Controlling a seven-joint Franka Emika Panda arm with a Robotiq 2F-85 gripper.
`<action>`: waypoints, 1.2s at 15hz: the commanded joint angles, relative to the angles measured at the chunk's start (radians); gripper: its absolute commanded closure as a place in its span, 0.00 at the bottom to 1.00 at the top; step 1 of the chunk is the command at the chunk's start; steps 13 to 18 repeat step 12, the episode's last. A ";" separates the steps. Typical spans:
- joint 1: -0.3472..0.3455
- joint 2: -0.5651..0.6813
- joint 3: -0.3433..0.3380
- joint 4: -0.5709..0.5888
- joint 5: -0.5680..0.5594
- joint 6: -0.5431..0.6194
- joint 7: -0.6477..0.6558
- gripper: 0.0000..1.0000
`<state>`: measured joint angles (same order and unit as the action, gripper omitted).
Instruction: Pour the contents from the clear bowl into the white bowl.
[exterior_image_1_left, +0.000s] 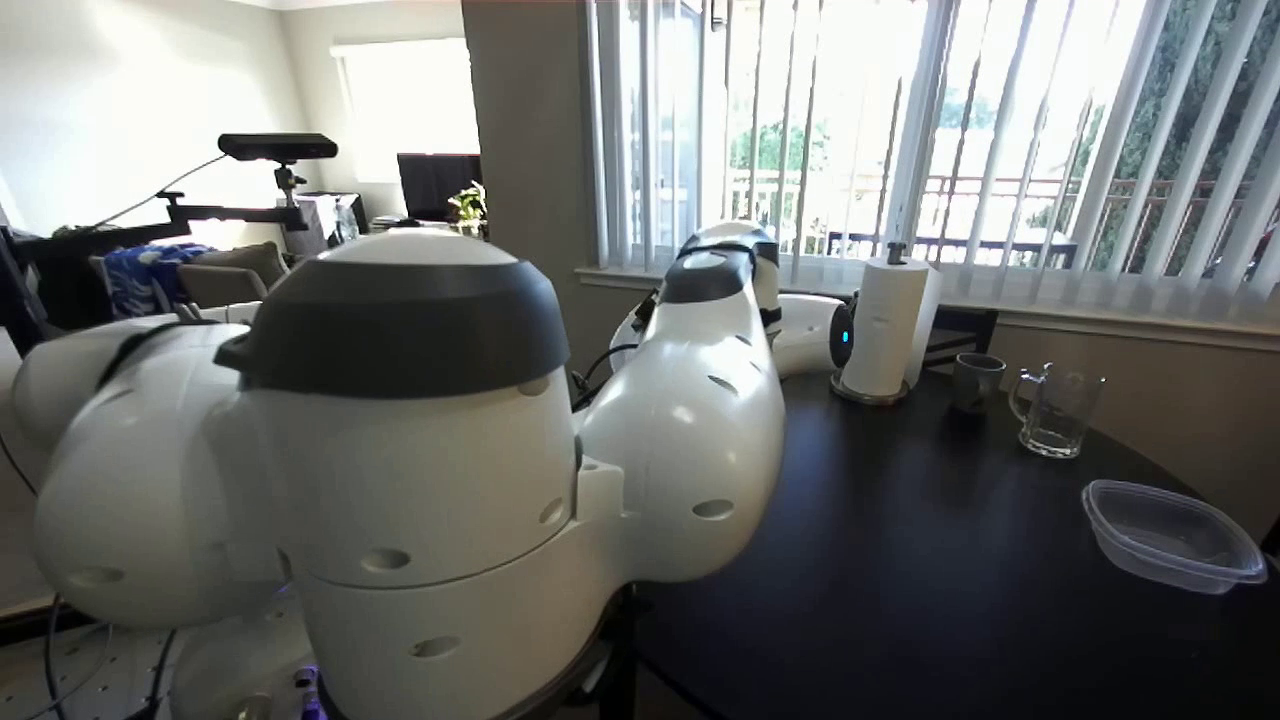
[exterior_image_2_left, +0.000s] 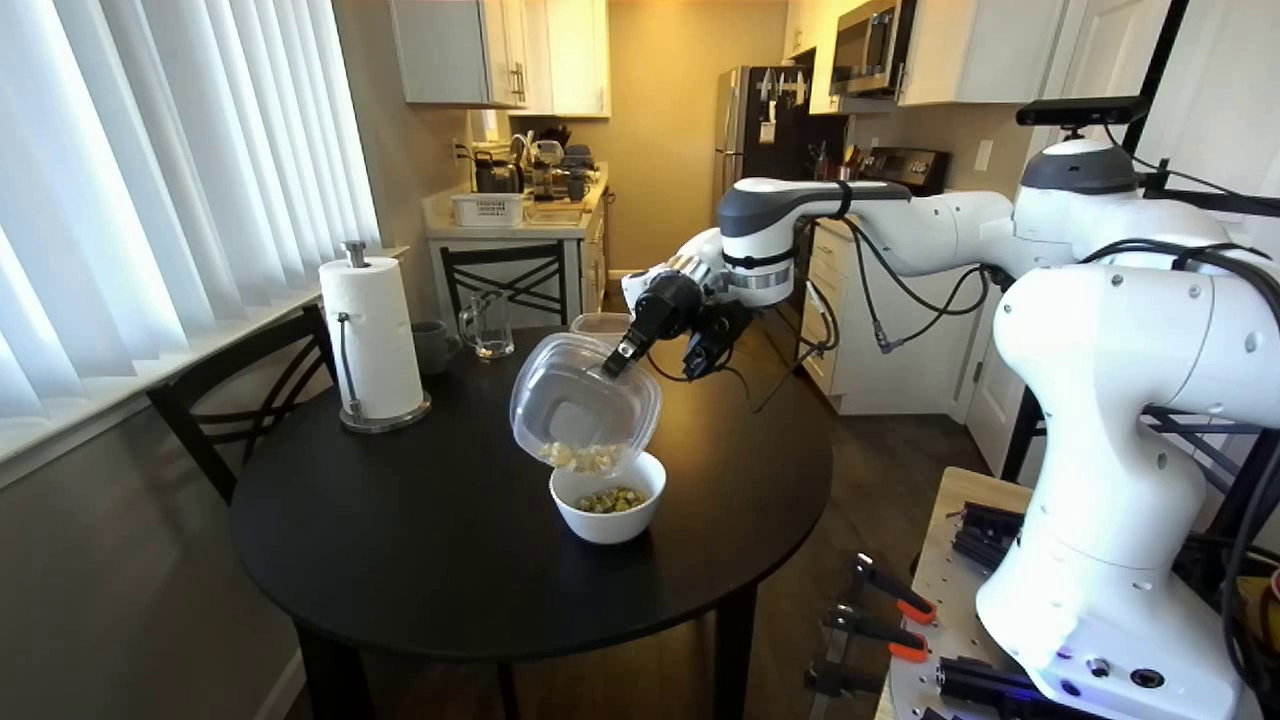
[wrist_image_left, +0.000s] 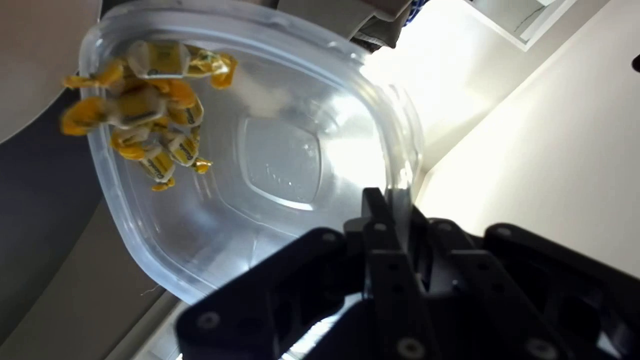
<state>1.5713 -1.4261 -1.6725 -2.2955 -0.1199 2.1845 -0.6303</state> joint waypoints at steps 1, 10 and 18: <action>-0.007 -0.010 -0.002 0.025 0.028 -0.105 0.020 0.94; -0.007 -0.024 -0.013 0.043 -0.006 -0.151 0.010 0.94; -0.010 -0.024 -0.014 0.036 -0.018 -0.132 0.001 0.94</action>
